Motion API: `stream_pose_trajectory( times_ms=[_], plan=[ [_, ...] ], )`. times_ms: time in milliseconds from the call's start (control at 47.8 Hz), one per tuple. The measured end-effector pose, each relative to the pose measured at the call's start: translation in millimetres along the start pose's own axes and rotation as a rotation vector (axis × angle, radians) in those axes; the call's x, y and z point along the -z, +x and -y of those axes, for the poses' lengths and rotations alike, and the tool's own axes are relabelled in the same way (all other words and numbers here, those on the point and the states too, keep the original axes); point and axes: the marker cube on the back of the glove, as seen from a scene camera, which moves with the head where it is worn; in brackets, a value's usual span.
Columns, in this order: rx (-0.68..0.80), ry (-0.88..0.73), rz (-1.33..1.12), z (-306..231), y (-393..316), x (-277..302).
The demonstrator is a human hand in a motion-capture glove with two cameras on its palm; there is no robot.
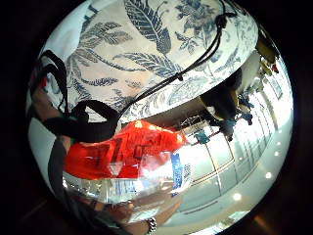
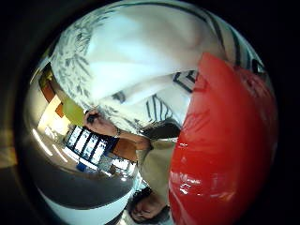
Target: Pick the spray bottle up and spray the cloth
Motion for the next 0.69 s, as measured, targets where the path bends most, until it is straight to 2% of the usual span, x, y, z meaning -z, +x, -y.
stream_pose_trajectory(
  times_ms=[167,293,502,690],
  plan=[
    [0.019,-0.021,0.021,-0.8,-4.9,-2.6],
    [0.110,0.020,0.081,-24.7,-23.8,12.0],
    [0.423,0.209,0.218,-87.2,-85.5,65.3],
    [0.757,0.501,0.423,-119.2,-145.9,124.7]
  ],
)
